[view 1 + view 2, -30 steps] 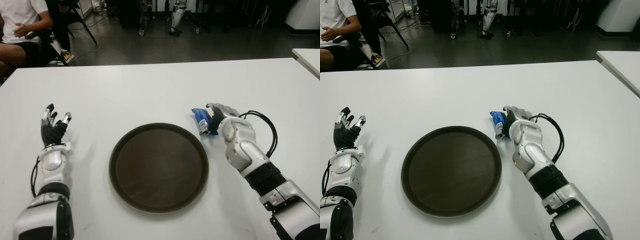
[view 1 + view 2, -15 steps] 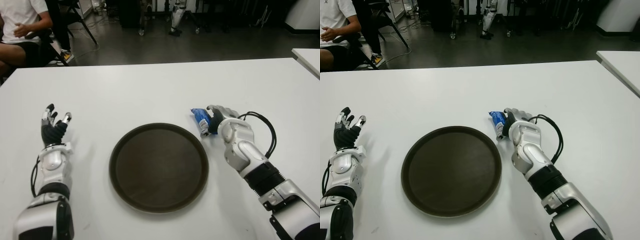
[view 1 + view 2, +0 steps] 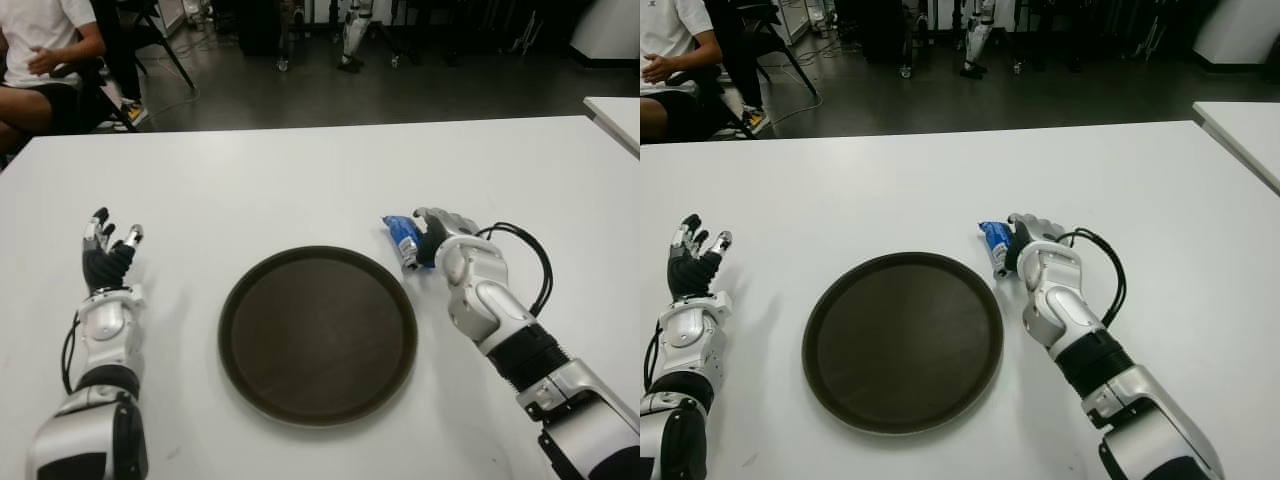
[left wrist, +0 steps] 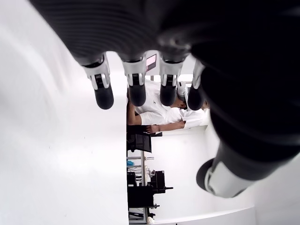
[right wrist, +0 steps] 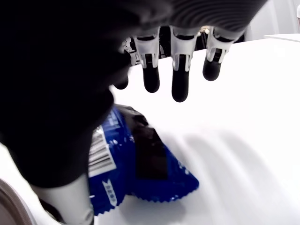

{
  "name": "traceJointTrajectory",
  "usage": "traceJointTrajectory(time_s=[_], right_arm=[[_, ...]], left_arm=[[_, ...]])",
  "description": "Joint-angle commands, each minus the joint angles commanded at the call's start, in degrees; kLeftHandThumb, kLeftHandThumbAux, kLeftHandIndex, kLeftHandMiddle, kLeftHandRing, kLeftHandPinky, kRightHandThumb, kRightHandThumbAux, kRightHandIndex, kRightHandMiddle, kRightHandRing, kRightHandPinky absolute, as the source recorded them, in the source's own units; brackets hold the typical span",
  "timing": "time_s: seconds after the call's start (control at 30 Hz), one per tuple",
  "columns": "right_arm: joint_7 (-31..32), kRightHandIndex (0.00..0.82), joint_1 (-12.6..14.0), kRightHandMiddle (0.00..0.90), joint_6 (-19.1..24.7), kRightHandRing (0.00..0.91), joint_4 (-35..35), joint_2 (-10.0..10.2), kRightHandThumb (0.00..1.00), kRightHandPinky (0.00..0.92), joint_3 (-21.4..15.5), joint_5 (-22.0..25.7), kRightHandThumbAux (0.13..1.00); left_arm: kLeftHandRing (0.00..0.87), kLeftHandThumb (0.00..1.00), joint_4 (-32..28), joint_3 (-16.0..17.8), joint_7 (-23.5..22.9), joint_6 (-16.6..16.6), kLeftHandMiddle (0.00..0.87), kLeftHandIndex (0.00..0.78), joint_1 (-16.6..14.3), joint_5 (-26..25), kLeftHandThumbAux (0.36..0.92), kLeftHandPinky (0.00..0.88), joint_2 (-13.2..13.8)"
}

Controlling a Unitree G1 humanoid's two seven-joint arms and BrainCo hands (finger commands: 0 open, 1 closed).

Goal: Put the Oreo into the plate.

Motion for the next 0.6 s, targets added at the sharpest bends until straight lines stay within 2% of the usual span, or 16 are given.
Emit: traceJointTrajectory(time_s=[0.13, 0.23, 0.6], right_arm=[[-0.4, 0.136, -0.1, 0.147, 0.4, 0.151, 0.4, 0.3, 0.000, 0.080, -0.2, -0.1, 0.839], [-0.9, 0.146, 0.0, 0.161, 0.5, 0.163, 0.4, 0.6, 0.000, 0.114, -0.6, 0.1, 0.845], [-3.1, 0.161, 0.4, 0.176, -1.9, 0.188, 1.1, 0.6, 0.000, 0.132, -1.8, 1.0, 0.859]], left_arm=[[0.000, 0.000, 0.1, 0.0, 0.2, 0.0, 0.000, 0.000, 0.0, -0.1, 0.745, 0.000, 0.0], [0.000, 0.000, 0.1, 0.1, 0.1, 0.0, 0.000, 0.000, -0.1, -0.3, 0.749, 0.000, 0.0], [0.000, 0.000, -0.1, 0.1, 0.2, -0.6, 0.000, 0.000, 0.1, -0.3, 0.761, 0.000, -0.2]])
